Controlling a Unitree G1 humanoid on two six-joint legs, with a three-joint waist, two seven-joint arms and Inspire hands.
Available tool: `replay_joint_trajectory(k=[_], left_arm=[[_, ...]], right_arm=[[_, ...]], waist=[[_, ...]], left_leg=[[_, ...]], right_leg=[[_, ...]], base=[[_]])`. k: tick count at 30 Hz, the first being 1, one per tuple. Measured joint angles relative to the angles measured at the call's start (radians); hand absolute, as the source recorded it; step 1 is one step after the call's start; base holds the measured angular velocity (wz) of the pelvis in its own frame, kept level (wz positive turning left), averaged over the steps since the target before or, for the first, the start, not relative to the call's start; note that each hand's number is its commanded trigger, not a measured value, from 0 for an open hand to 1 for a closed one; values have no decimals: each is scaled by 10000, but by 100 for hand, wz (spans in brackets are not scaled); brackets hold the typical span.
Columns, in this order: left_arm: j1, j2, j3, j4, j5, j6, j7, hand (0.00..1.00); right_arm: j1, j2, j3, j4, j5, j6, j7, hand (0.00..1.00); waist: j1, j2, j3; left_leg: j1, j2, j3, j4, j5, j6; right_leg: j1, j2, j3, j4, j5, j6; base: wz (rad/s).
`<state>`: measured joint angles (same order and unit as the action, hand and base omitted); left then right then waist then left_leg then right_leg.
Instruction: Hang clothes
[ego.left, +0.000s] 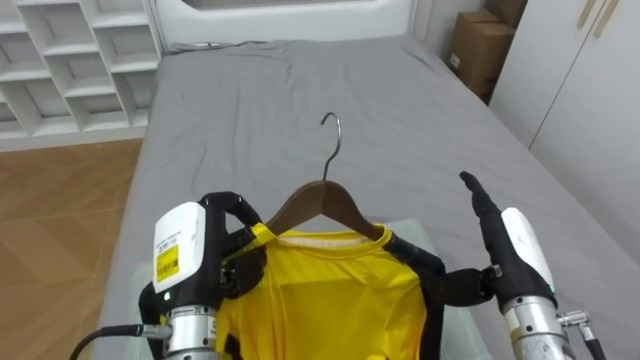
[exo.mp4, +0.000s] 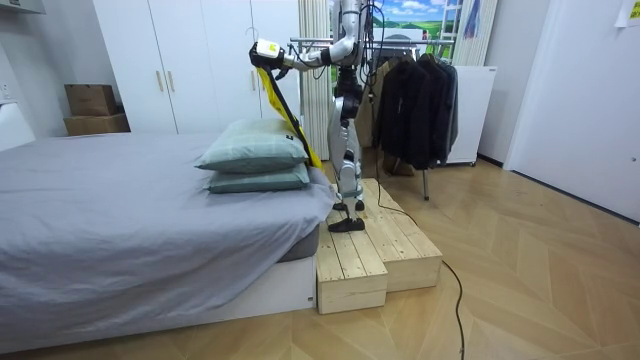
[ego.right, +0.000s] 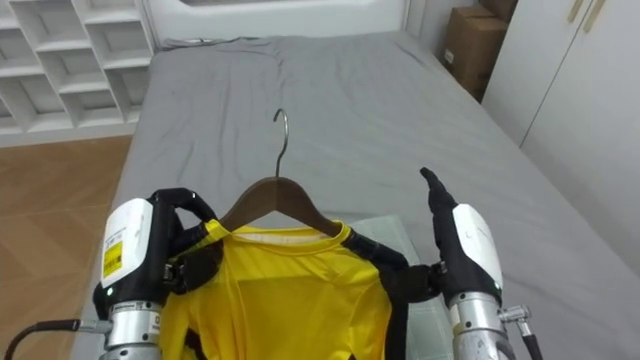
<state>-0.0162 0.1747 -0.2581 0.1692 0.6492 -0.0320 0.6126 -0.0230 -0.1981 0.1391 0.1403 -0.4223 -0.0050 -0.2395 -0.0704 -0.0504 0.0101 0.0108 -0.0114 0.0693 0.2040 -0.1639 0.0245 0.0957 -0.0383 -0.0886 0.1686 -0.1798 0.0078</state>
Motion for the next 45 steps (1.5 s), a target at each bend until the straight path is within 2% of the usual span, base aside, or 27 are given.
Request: replay_joint_trajectory(k=[5, 10, 15, 22, 29, 36, 41, 45], left_arm=[[-43, -11, 2, -1, -1, -33, -65, 100], [-295, -93, 1, -1, -19, -69, -71, 100], [-339, -92, 1, 0, -13, -65, -112, 100], [-485, -425, -70, -1, -2, 203, -365, 100], [-731, -419, -215, -1, 16, 292, -380, 100], [-738, -448, -210, -8, 424, 293, -382, 100], [-739, -435, -208, -9, 434, 307, -386, 100], [-739, -438, -217, -64, 434, 307, -379, 100]], right_arm=[[1, -6, 314, -9, -826, -14, 51, 0], [2, 6, 540, -21, -1071, -16, 135, 0], [2, 33, 793, -22, -1385, -15, 299, 0], [1, 43, 1282, -17, -1436, 88, 786, 0], [0, 42, 1523, -16, -2186, 114, 798, 0], [1, 37, 1523, -15, -4035, 256, 823, 0], [1, 35, 1522, -15, -4576, 295, 806, 0], [3, 87, 1556, -13, -4790, 296, 556, 0]], waist=[[45, -53, -6], [210, -212, -11], [230, -222, -11], [252, -191, -17], [252, -79, -16], [282, 70, -8], [301, 78, -13], [471, 75, -14]], left_leg=[[-9, 3, 35, -45, 1, 1], [-27, 3, 41, -58, 1, 1], [-52, -3, -3, -64, 1, 2], [-68, -11, -57, -48, 1, 1], [-73, -15, -59, -16, 1, 2], [-160, -2, -62, 6, 1, 2], [-158, -4, -38, 4, 1, 2], [-157, -1, -18, -16, 1, 1]], right_leg=[[-58, 4, 17, 3, 0, 0], [-88, 7, 37, 7, 0, 0], [-98, 1, 6, 6, 0, 0], [-78, -14, -78, 6, 0, 0], [-56, -12, 19, 6, 0, 0], [-126, 1, -57, -1, 0, 0], [-127, -7, -61, 1, 0, 0], [-157, 0, -17, 0, 0, 0]], base=[[-3], [-1], [2], [2], [0], [0], [-1], [-2]])
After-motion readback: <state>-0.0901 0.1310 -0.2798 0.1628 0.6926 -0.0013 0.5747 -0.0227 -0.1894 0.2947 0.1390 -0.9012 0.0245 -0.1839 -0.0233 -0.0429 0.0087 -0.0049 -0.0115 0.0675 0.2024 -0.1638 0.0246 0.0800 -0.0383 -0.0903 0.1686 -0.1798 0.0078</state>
